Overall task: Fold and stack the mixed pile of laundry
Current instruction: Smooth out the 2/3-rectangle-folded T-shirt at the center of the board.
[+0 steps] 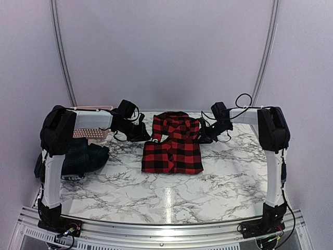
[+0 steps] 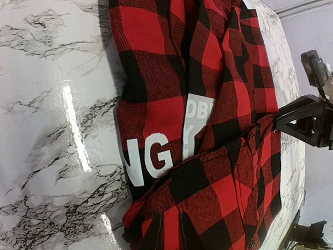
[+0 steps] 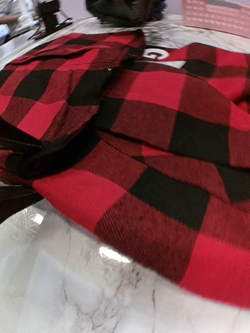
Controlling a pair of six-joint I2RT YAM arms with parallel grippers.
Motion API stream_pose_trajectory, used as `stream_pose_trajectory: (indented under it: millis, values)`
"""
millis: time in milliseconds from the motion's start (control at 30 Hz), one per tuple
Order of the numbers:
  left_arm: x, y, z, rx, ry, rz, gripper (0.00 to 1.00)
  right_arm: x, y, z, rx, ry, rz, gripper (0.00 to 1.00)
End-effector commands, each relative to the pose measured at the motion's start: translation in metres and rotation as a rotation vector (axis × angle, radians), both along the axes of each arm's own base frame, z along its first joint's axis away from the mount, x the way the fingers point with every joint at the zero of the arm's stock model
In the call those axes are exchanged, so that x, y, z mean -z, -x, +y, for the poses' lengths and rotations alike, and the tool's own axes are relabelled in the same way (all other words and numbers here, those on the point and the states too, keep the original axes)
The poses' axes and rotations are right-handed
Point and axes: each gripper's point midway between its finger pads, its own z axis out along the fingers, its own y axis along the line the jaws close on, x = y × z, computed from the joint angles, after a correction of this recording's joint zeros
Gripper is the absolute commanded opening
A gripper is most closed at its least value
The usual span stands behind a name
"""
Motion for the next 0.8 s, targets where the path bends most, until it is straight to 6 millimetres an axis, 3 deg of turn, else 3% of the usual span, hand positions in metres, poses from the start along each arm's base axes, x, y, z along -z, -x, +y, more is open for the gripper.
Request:
stream_pose_trajectory:
  millis: [0, 233, 400, 567, 767]
  values:
    - [-0.003, 0.001, -0.004, 0.021, 0.001, -0.002, 0.12, -0.01, -0.004, -0.011, 0.017, 0.045, -0.018, 0.24]
    - [0.003, 0.002, -0.004, 0.021, -0.001, 0.013, 0.12, -0.015, -0.01, -0.008, 0.015, 0.043, -0.036, 0.17]
    - [0.004, 0.003, -0.004, 0.021, -0.004, 0.015, 0.12, -0.018, -0.01, -0.016, 0.036, 0.094, -0.041, 0.32]
    - [0.006, 0.004, -0.003, 0.022, -0.008, 0.019, 0.12, -0.03, -0.013, -0.019, 0.039, 0.11, -0.086, 0.28]
    - [0.006, 0.003, -0.004, 0.023, -0.004, 0.02, 0.14, -0.025, -0.011, -0.008, 0.002, 0.097, -0.08, 0.23]
